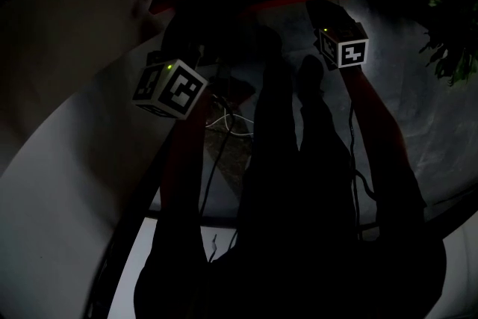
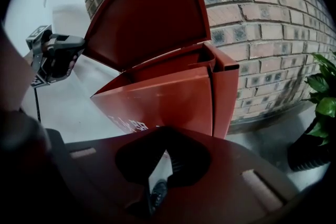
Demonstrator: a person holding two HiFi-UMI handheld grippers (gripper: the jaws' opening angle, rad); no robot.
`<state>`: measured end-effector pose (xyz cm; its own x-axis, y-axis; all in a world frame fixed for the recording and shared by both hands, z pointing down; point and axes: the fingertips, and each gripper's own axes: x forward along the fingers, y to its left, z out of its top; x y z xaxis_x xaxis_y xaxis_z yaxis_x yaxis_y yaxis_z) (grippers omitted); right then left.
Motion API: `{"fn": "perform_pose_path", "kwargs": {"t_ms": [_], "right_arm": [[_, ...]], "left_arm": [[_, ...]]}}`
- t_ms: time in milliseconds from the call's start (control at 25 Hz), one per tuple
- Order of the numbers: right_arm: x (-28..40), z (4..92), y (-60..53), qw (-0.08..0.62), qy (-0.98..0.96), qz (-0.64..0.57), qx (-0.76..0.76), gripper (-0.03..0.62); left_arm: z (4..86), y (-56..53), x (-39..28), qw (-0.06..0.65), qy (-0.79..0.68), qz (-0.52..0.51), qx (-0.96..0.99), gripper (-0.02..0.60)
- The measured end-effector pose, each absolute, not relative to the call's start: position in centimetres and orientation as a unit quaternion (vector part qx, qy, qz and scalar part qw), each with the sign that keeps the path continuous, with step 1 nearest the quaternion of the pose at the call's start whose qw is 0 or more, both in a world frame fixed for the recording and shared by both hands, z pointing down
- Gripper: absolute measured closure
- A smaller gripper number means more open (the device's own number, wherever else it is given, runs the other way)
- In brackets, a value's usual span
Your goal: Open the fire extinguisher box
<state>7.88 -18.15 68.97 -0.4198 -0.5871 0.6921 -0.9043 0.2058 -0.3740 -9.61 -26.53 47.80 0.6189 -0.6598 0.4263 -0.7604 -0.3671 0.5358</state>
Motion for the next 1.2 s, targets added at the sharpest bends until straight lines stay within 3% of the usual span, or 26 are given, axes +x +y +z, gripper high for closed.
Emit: {"fn": "perform_pose_path", "kwargs": {"t_ms": [640,1200], "right_arm": [[8.2,68.8,-18.3,0.162,-0.726,0.445,0.498,0.594],[8.3,68.9,-17.9,0.159,-0.728,0.45,0.492,0.594]], "left_arm": [[45.2,-31.1,-8.7,0.289,-0.44,0.104,0.844,0.58],[44.8,-32.4,-8.4,0.278,-0.441,0.098,0.848,0.58]]}}
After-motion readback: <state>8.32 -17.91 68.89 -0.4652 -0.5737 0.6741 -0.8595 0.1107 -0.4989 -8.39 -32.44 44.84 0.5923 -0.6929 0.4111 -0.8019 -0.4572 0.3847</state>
